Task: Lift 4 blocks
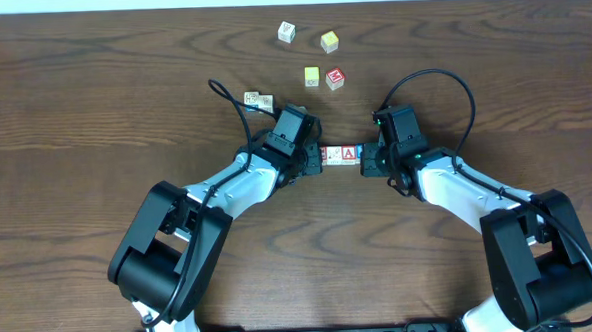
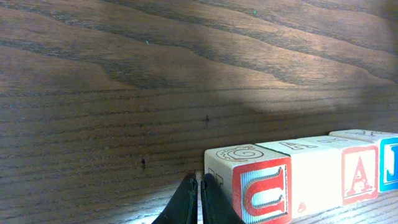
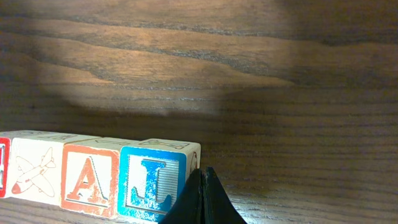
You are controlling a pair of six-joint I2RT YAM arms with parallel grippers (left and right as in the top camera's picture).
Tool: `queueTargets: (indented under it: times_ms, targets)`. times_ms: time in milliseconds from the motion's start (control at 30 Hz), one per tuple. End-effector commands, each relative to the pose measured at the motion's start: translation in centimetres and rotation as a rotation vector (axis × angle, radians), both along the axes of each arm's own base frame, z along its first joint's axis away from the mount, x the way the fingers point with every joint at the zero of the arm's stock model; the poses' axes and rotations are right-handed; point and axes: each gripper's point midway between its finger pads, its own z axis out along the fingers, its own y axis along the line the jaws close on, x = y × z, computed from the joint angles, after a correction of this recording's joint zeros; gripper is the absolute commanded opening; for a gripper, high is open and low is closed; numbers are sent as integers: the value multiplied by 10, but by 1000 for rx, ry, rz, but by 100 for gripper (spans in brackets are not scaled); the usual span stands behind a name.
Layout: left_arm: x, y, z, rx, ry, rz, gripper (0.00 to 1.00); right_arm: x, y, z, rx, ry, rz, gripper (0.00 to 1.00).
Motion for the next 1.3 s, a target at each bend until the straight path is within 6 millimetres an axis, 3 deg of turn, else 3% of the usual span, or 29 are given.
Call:
queueTargets:
  times_ms: [0,1267]
  targets:
    - [-33,-68,31,-195,18,-215,7,-31,81,14,250,72,238,1]
    - [-36,-42,12,-49,38,-184,7,-30,68,6,178,68,206,1]
